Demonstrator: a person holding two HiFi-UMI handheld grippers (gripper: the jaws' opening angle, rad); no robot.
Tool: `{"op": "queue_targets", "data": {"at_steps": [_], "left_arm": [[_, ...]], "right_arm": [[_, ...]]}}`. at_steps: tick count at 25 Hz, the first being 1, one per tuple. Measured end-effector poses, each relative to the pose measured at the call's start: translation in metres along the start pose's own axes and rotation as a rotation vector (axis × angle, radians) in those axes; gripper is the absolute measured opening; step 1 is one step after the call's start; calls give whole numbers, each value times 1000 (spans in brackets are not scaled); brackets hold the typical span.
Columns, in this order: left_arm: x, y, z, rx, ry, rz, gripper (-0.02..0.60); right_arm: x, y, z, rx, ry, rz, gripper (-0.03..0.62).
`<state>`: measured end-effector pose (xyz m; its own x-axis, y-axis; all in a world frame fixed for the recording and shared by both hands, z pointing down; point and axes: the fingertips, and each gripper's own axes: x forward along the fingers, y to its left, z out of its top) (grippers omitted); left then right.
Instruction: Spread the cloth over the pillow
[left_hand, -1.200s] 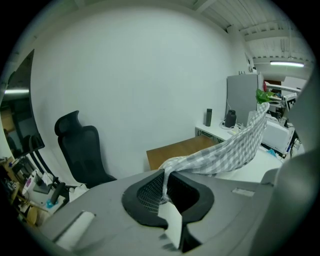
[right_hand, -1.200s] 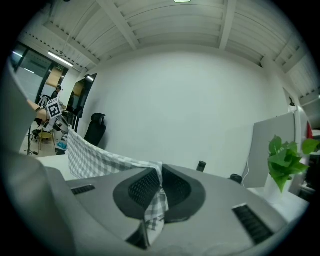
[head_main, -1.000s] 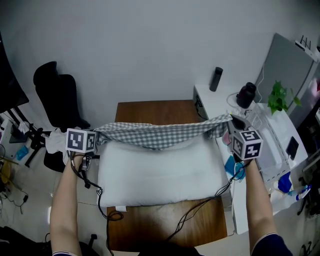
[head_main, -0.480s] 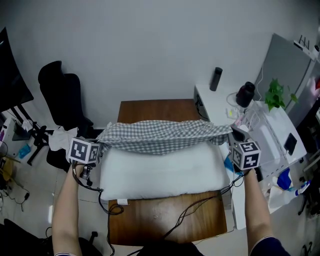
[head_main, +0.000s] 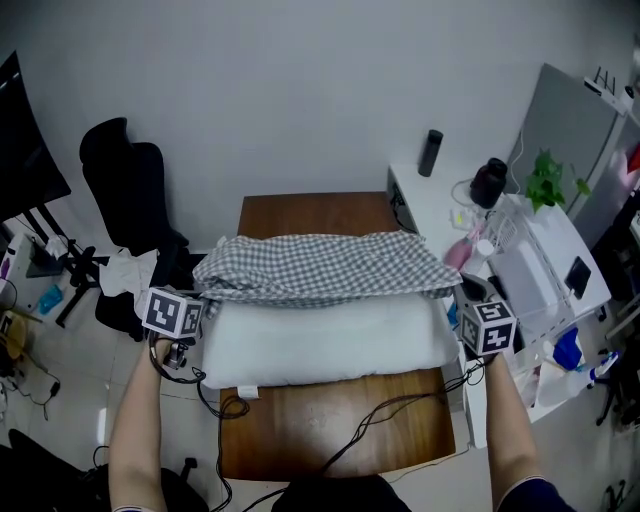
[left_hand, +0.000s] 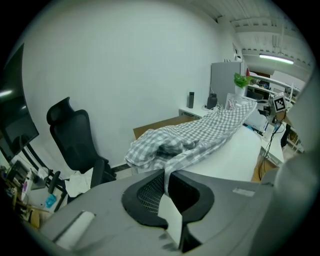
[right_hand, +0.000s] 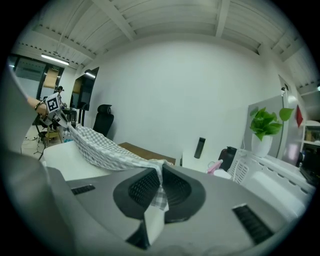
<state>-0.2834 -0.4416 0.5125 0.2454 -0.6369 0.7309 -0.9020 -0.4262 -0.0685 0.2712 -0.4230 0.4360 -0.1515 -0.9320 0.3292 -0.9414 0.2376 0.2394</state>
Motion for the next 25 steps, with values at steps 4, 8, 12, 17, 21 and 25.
{"op": "queue_targets", "data": {"at_steps": [4,8,12,17,21,25], "left_arm": [[-5,-7,-11,13,3,-9,18],[-18,-14,-20,36,-15,-3,18],[-31,-20,-34,48,-18,-1,18],[-48,-28,-53,60,-19,19,18],[-56,-35,-71,81,-2,47,18],[-62,-41,-88,58,-4,52,18]], "right_arm": [[-9,3,-12,2,15,-4,23],[-20,8,-25,4,30,-5,23],[-30,12,-40,5,55,-2,23],[-41,20,-51,-11,70,9,23],[-49,26,-62,-35,87,22,23],[-55,32,-72,-81,111,30,23]]}}
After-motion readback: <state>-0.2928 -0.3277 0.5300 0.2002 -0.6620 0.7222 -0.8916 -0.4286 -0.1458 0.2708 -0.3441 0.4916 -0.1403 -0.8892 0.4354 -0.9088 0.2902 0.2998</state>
